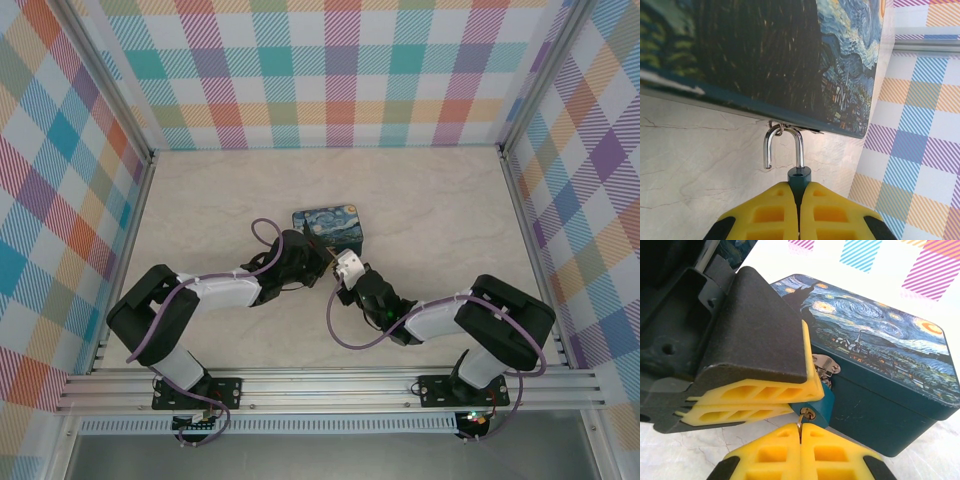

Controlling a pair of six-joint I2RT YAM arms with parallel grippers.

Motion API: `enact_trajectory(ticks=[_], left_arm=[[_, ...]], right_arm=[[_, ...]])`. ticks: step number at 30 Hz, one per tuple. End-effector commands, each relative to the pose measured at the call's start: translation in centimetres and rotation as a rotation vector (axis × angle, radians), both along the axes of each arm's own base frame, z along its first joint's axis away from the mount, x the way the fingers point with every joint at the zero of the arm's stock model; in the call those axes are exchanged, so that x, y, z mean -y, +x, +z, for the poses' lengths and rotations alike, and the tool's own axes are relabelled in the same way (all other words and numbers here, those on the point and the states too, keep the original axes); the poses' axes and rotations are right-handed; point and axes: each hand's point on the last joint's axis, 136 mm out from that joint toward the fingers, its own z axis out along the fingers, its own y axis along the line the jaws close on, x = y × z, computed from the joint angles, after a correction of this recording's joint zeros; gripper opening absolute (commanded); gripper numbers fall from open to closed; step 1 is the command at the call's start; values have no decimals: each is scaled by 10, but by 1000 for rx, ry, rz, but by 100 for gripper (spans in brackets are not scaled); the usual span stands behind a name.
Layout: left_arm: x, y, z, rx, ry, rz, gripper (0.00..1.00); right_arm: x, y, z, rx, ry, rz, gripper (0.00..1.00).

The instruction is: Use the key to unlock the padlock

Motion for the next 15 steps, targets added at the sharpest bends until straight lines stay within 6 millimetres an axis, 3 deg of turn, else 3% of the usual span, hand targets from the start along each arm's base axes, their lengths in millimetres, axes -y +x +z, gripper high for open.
enact_trajectory(ticks=[1,9,15], left_arm=[[12,-1,15,38,-20,-40,12],[-15,-6,23,72,110,-22,40],[-52,-3,42,116,215,10,57]], right_arm=[[9,4,-10,-48,36,-46,0],[18,-8,-38,-142,22,-41,0],[18,-14,-46,-177,36,-32,0]])
